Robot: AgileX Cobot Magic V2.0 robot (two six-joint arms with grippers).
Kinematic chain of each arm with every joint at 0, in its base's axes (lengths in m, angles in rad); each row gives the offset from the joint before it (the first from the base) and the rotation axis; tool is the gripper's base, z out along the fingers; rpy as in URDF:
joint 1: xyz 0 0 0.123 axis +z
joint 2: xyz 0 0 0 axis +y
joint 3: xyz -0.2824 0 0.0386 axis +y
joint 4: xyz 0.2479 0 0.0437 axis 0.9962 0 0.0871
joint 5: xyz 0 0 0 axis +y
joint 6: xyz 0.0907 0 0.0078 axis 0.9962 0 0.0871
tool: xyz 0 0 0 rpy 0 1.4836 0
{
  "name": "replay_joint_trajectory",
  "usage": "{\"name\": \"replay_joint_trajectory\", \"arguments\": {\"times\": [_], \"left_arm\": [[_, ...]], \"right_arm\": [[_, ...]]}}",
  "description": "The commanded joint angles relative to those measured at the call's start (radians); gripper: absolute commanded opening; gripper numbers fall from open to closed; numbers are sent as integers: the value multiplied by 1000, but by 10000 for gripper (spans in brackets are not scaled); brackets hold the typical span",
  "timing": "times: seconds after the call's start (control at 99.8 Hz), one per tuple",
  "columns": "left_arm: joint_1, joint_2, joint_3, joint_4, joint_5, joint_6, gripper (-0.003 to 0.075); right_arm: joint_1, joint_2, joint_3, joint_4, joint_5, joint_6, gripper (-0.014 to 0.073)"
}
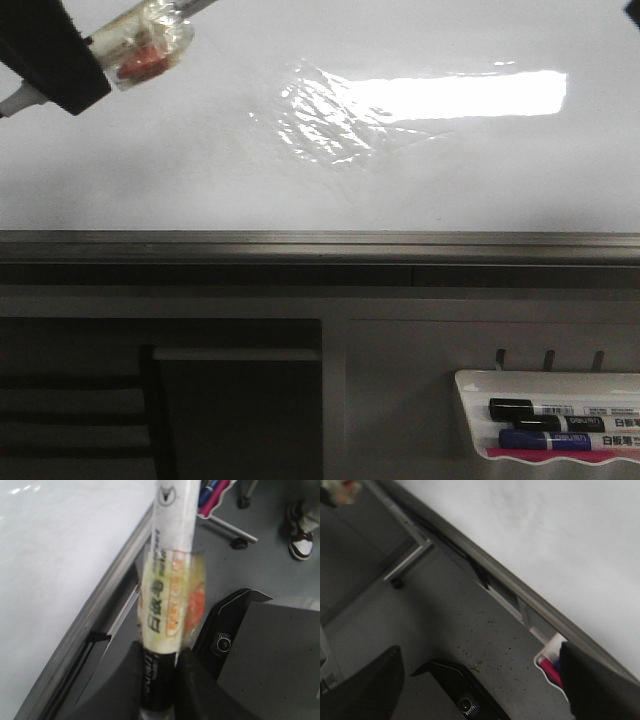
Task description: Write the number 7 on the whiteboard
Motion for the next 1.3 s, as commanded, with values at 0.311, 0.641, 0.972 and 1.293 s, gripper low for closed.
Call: {"name": "replay_joint_trajectory", "arguments": {"times": [0.311,0.641,0.972,1.293], "left_arm": [[-207,-12,-36,-51,-58,90,-13],[-218,-12,-36,-49,-62,112,-13],[-218,-12,-36,-49,-62,114,-13],[-218,-12,-36,-49,-77,114,-13]], "right_arm": [[344,133,-146,81,-102,-304,563],[433,184,-146,111,-151,-322,463],[433,191,-146,141,-149,-346,351],[433,191,-146,141,-128,-346,52]]}}
